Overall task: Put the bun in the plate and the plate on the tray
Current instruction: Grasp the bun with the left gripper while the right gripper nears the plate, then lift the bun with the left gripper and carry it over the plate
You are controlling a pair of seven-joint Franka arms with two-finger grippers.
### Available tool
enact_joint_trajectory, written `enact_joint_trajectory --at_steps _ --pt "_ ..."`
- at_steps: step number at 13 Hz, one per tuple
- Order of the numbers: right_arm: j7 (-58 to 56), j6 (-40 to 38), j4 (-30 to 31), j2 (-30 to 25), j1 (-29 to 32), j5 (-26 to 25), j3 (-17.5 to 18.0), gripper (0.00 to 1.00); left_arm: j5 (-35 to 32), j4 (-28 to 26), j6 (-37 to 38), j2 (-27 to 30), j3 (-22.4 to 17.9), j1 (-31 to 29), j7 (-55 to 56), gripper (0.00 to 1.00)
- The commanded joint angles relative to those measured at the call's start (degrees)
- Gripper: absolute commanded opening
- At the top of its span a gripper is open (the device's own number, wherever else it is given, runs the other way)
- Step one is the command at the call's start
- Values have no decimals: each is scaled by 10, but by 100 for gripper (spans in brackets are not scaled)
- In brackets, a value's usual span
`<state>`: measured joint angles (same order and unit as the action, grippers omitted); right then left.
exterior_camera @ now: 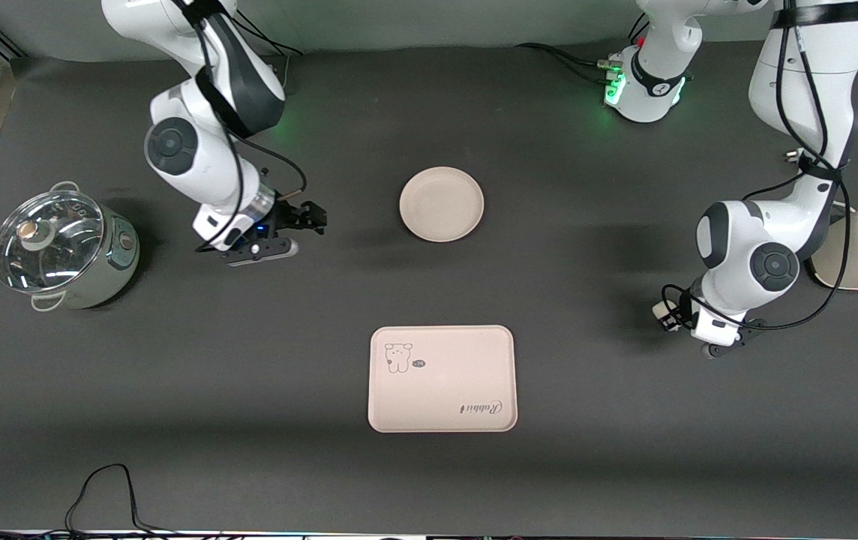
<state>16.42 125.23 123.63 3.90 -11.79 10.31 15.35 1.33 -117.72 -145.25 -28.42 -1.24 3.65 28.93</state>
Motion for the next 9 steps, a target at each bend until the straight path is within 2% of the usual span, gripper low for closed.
enact_joint_trajectory --at_steps 1,3,6,9 --pt "23 34 0 26 -4 10 24 100 6 4 -3 -4 0 0 3 16" --pt "27 43 -1 42 -7 10 29 100 6 7 28 23 0 0 3 17" --pt "40 46 0 52 -20 9 29 100 3 41 207 110 0 0 -7 18" --pt "43 58 11 60 -36 9 29 100 2 48 324 219 0 0 -18 18"
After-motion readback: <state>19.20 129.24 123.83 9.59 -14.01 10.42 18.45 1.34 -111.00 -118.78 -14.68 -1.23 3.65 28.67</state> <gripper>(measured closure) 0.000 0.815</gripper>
